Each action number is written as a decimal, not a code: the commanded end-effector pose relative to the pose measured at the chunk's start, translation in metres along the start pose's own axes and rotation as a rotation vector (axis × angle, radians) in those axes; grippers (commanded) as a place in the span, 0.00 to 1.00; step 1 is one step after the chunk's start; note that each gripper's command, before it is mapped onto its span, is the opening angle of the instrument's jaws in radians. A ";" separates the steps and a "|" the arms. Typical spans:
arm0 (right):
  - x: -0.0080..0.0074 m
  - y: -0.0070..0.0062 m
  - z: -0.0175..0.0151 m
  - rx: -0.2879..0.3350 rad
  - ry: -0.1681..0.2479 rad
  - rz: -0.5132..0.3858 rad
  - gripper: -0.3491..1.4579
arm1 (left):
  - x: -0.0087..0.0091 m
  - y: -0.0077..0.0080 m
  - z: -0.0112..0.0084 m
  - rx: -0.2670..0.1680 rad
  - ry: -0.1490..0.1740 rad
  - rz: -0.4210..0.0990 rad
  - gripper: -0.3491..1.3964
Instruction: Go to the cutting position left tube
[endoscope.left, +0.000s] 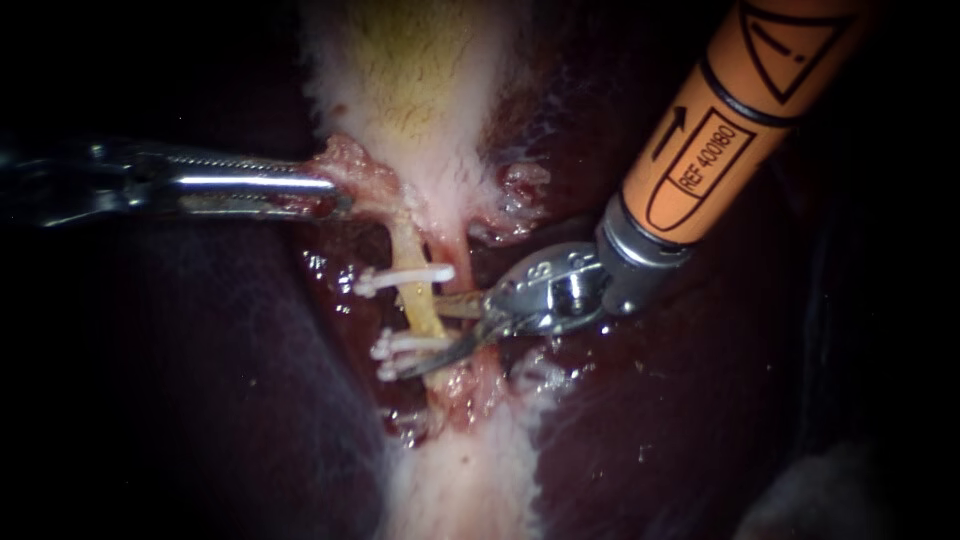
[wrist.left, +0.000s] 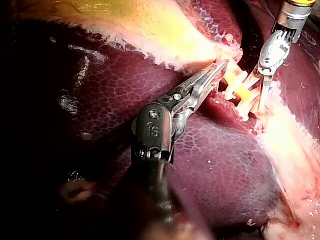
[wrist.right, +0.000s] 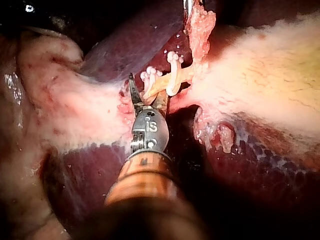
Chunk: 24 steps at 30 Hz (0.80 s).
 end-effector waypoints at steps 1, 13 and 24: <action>0.0002 0.0000 0.0002 0.000 0.010 -0.005 0.92 | 0.0000 0.0000 0.0000 0.001 0.000 0.000 0.00; 0.0025 0.0007 0.0030 0.023 0.076 0.047 0.91 | 0.0000 -0.0001 0.0002 0.001 0.000 0.000 0.00; 0.0033 0.0013 0.0047 0.041 0.143 0.144 0.92 | 0.0000 -0.0002 0.0002 0.001 0.000 0.000 0.00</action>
